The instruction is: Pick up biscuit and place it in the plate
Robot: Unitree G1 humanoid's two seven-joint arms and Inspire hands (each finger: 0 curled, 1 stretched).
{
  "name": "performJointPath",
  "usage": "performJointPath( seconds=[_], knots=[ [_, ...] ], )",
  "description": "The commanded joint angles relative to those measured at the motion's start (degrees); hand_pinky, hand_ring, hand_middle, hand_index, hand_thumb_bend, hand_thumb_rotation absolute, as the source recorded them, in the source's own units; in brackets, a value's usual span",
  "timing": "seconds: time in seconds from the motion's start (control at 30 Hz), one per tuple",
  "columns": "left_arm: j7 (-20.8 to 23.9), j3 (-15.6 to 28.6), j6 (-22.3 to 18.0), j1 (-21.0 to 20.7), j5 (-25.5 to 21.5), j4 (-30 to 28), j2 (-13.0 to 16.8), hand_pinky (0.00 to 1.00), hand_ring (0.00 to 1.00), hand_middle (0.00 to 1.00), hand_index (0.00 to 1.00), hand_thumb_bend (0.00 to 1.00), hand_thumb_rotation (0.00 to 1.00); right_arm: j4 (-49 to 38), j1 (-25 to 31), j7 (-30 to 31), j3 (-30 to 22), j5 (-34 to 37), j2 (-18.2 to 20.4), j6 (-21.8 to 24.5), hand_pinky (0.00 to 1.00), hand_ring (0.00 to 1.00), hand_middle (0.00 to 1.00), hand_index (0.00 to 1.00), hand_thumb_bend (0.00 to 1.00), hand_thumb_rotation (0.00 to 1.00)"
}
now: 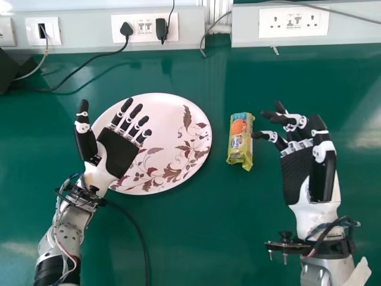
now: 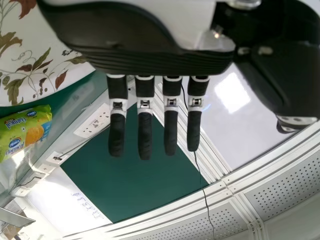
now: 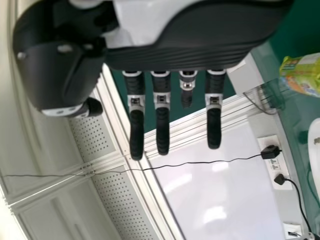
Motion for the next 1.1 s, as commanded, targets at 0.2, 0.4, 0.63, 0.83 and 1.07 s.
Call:
performJointPath(
  seconds=[0.2, 0.4, 0.63, 0.83, 1.07],
  knots=[
    [0.22, -0.11, -0.71, 0.53, 0.66, 0.01, -0.53, 0.48, 0.63, 0.75, 0.78, 0.82, 0.66, -7.91, 0.68, -8.60, 0.11, -19.02, -0.56, 3.04, 0.48, 0.58, 0.62, 0.50, 0.52, 0.08],
    [0.02, -0.24, -1.12, 0.30, 0.82, 0.28, -0.72, 0.50, 0.65, 0.79, 0.83, 0.90, 0.69, -12.45, 0.09, -12.19, 0.70, -28.05, -0.56, 6.77, 0.48, 0.58, 0.62, 0.50, 0.52, 0.09],
    [0.19, -0.15, -1.30, 0.12, 1.04, 0.31, -0.93, 0.50, 0.67, 0.80, 0.86, 0.96, 0.70, -15.99, -1.52, -12.32, 0.71, -31.90, -1.85, 9.27, 0.48, 0.58, 0.62, 0.50, 0.52, 0.09],
    [-0.05, -0.11, -1.17, -0.08, 0.96, 0.60, -0.86, 0.50, 0.66, 0.80, 0.85, 0.96, 0.70, -17.98, -2.92, -12.40, 0.68, -32.69, -2.51, 10.78, 0.48, 0.58, 0.62, 0.50, 0.52, 0.09],
    [0.15, 0.06, -1.51, -0.42, 0.98, 1.12, -0.85, 0.53, 0.67, 0.80, 0.87, 0.93, 0.67, -19.03, -3.99, -12.08, 0.65, -34.04, -3.47, 11.26, 0.48, 0.58, 0.62, 0.50, 0.52, 0.09]
  ],
)
